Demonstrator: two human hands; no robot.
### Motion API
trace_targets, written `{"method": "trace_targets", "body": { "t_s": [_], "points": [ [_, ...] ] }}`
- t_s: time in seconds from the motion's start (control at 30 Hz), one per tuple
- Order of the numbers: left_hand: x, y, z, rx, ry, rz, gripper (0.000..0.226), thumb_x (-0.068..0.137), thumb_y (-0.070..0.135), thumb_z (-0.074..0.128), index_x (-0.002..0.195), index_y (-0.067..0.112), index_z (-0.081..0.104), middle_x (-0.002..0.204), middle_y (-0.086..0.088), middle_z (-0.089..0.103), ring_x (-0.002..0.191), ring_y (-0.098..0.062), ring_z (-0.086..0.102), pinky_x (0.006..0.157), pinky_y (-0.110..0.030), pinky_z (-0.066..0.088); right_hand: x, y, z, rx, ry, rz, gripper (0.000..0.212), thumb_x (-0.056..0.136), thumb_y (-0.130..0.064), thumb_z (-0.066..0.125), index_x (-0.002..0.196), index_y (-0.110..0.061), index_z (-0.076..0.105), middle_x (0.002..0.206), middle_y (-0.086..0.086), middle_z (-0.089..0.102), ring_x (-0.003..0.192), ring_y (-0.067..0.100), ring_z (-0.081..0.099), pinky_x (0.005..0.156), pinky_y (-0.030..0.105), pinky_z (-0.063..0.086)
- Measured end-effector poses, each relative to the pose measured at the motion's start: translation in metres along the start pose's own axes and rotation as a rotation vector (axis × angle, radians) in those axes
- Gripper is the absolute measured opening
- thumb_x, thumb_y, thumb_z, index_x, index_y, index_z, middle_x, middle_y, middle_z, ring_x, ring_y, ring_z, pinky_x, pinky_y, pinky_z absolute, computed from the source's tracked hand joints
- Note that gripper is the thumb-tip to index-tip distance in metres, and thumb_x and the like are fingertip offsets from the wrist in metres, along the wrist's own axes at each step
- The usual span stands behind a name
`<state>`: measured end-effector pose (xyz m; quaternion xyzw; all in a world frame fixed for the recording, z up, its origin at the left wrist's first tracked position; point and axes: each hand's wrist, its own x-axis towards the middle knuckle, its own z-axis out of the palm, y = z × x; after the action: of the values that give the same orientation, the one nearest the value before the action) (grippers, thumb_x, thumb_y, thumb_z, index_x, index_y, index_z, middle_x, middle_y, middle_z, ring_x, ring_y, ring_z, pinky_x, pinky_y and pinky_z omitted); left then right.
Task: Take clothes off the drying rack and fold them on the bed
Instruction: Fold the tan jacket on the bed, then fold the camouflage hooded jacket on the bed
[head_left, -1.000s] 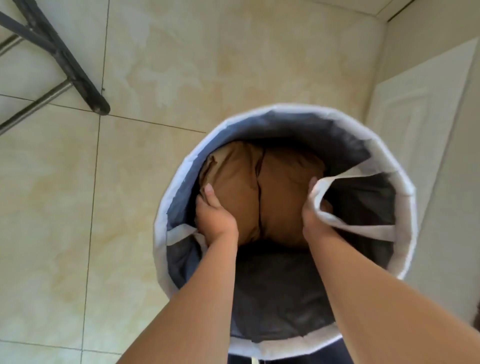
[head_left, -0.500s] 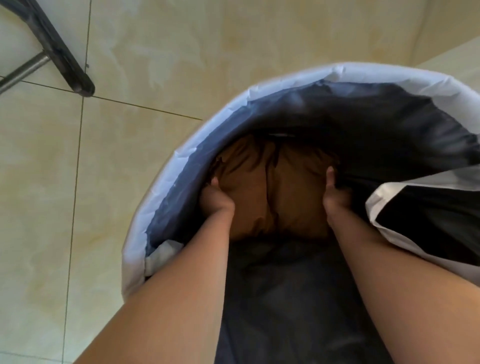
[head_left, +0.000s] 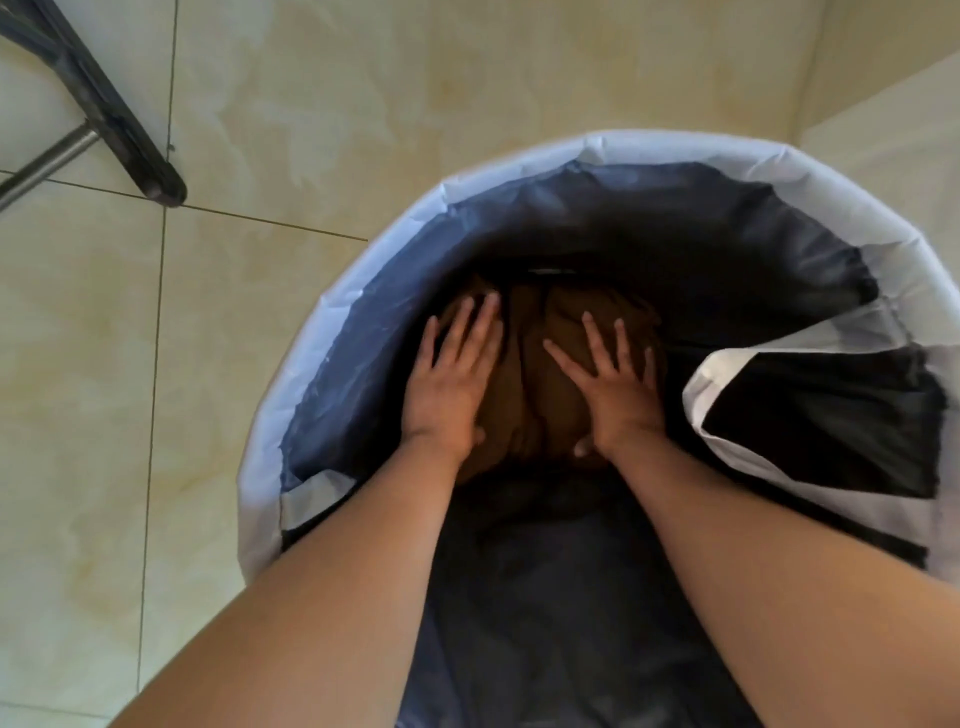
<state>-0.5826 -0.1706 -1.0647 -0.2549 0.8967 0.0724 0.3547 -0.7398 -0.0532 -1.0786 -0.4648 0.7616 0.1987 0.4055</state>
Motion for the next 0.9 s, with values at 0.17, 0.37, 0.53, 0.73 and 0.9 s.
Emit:
{"method": "trace_targets", "body": {
  "t_s": [0.17,0.37,0.53,0.73,0.9],
  "points": [
    [0.024,-0.018,0.018,0.098,-0.304,-0.081,0.096,0.092,0.035,0.058,0.151,0.006,-0.012,0.157,-0.013,-0.025,0.145,-0.026,-0.023,0.117,-0.034,-0.016,0.022,0.028,0.013,0.022,-0.017,0.003,0.132,0.058,-0.035,0.089,0.146,-0.051,-0.008,0.154,-0.003,-0.034,0.144,0.029,-0.026,0.117,0.043,0.005],
    [0.046,-0.010,0.052,0.116,-0.357,-0.103,0.083,0.099,0.023,0.046,0.149,0.005,-0.018,0.156,-0.016,-0.028,0.144,-0.029,-0.025,0.115,-0.037,-0.018,0.036,0.043,0.040,-0.011,0.064,0.004,0.140,0.058,-0.034,0.088,0.131,-0.061,-0.027,0.144,-0.011,-0.049,0.137,0.021,-0.036,0.117,0.050,0.016],
    [0.053,-0.009,0.062,0.029,-0.295,-0.096,0.085,0.098,0.019,0.048,0.149,0.004,-0.018,0.156,-0.018,-0.025,0.145,-0.030,-0.022,0.116,-0.036,-0.015,0.035,0.037,0.038,-0.008,0.038,0.007,0.132,0.063,-0.031,0.086,0.137,-0.058,-0.021,0.144,-0.010,-0.047,0.138,0.020,-0.035,0.117,0.047,0.011],
    [0.015,-0.008,0.019,-0.423,-0.175,-0.236,0.063,0.099,0.002,0.027,0.154,0.011,-0.001,0.162,-0.011,-0.001,0.149,-0.027,0.005,0.118,-0.036,0.019,0.000,0.014,0.005,0.254,-0.054,0.118,0.080,0.091,-0.013,0.057,0.153,-0.034,0.011,0.162,0.005,-0.005,0.149,0.028,-0.001,0.120,0.036,0.011],
    [-0.069,-0.006,-0.050,-0.893,-0.176,-0.531,0.068,0.088,0.021,0.064,0.145,0.003,0.030,0.142,-0.019,0.040,0.130,-0.035,0.043,0.107,-0.044,0.039,-0.089,-0.038,-0.051,0.840,0.158,0.376,0.050,0.092,-0.011,0.055,0.140,-0.012,0.044,0.138,0.015,0.052,0.127,0.030,0.049,0.106,0.031,0.036]
  ]
}}
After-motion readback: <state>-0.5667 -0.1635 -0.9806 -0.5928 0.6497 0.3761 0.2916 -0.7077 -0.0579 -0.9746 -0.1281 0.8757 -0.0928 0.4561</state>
